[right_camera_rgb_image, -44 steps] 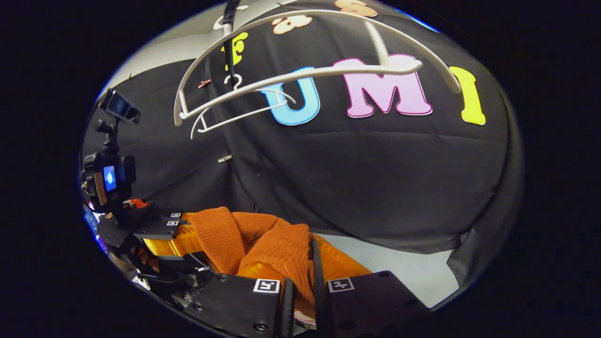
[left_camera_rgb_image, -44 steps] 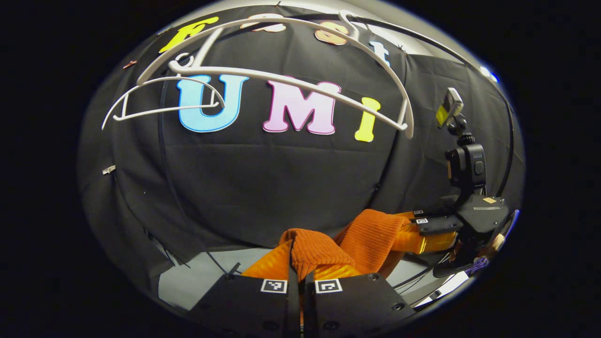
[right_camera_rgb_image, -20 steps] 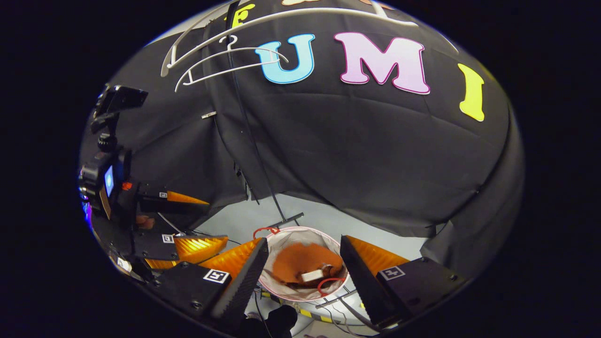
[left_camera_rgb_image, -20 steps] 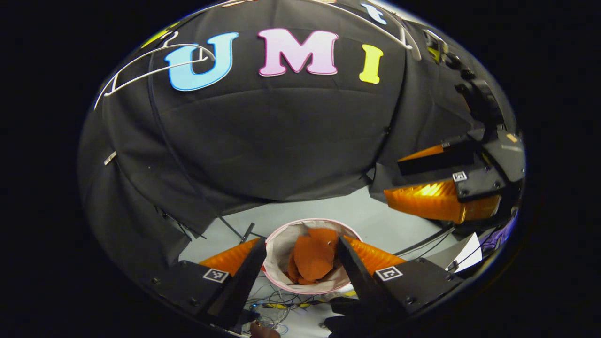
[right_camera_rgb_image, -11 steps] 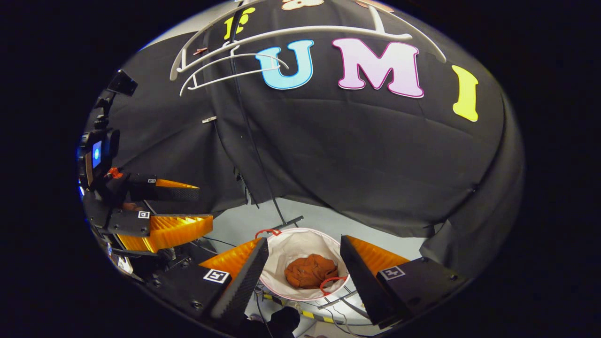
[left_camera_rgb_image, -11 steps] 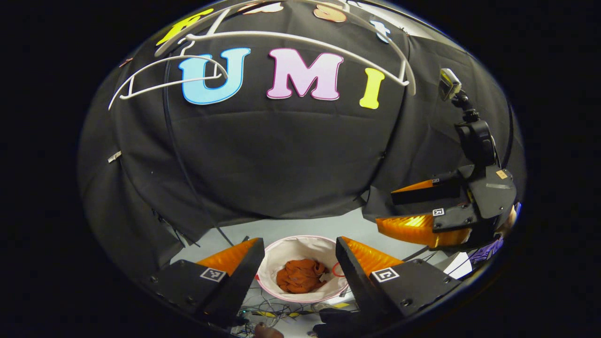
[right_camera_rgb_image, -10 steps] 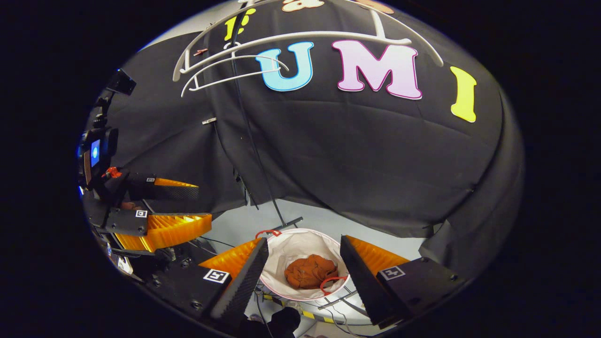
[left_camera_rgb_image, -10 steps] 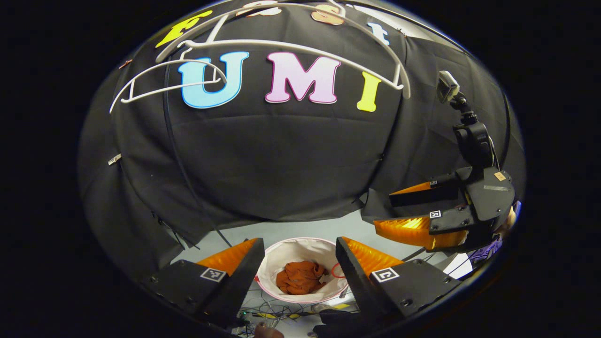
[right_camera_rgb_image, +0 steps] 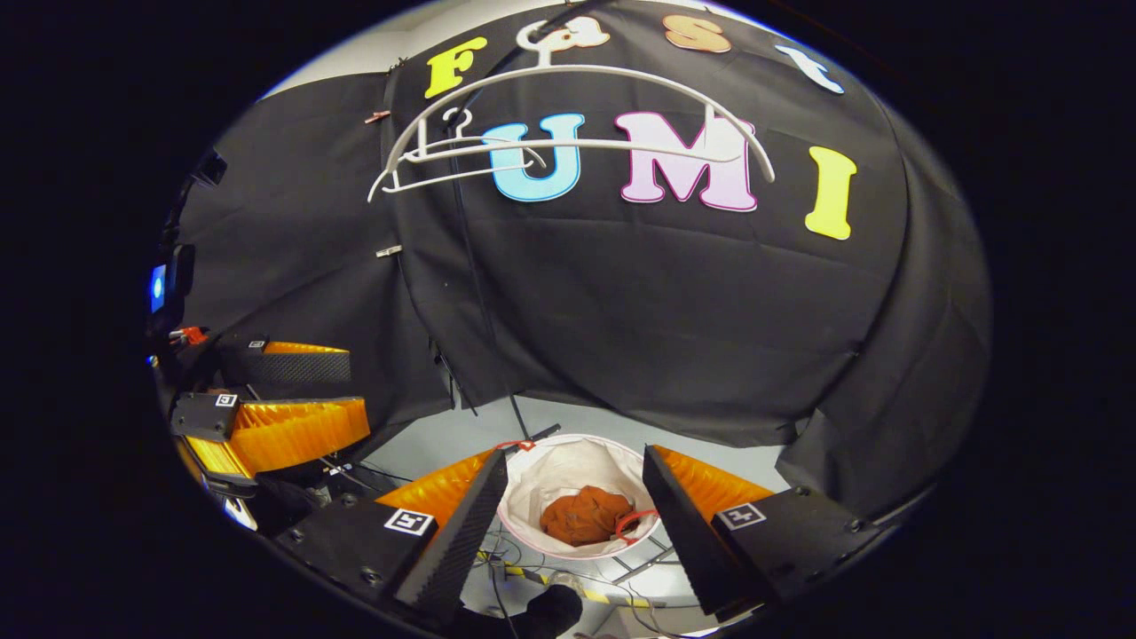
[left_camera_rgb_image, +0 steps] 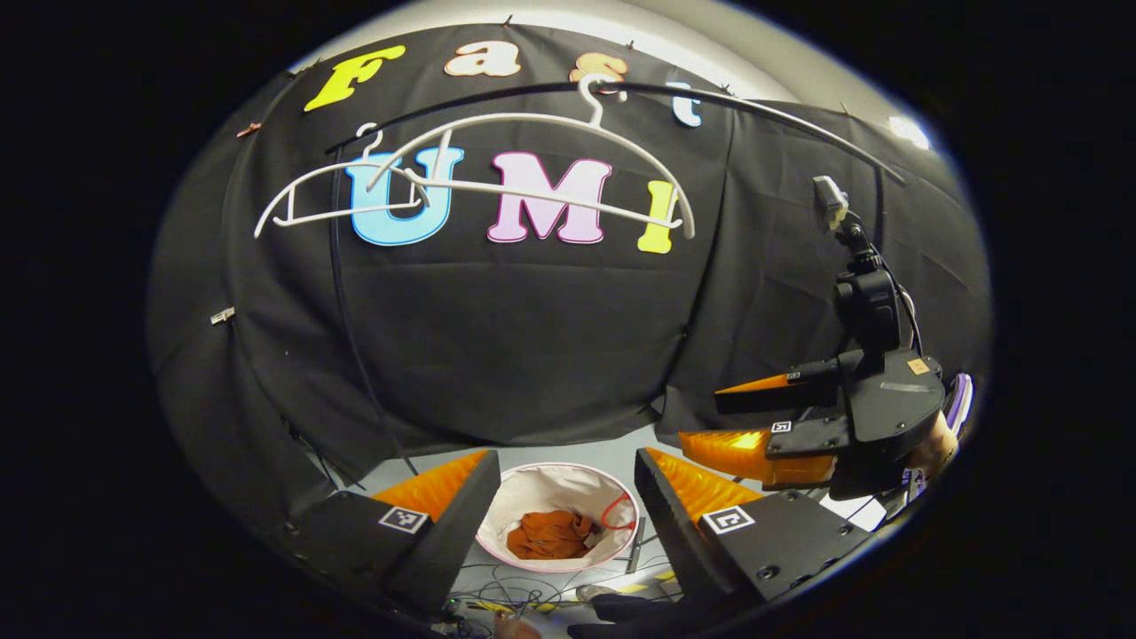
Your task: Grasp the clothes on the hanger with both hands and then place them into the laundry hamper below.
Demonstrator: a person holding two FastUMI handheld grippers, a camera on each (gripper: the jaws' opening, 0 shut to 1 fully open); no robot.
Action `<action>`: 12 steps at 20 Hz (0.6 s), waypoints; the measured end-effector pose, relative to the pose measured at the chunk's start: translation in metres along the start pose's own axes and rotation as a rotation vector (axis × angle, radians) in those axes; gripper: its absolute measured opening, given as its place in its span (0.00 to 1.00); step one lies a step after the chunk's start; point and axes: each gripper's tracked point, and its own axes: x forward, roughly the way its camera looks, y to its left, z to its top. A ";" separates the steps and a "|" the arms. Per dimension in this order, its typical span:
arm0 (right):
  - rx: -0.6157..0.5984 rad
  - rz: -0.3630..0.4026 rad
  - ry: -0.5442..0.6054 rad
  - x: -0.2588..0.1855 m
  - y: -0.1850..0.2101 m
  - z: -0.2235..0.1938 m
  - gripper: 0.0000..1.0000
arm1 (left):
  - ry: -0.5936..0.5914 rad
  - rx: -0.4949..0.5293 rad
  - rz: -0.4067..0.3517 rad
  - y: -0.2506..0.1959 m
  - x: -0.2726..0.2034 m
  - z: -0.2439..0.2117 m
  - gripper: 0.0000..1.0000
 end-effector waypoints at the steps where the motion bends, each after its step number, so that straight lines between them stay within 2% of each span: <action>1: -0.001 -0.007 -0.010 -0.012 0.007 -0.006 0.99 | -0.011 0.010 -0.009 -0.003 -0.012 -0.001 0.96; 8: 0.012 -0.076 -0.130 -0.095 0.048 -0.016 0.99 | -0.131 0.036 -0.058 -0.028 -0.091 -0.003 0.96; 12: 0.045 -0.087 -0.264 -0.154 0.072 0.021 0.99 | -0.227 0.046 -0.053 -0.042 -0.139 0.010 0.94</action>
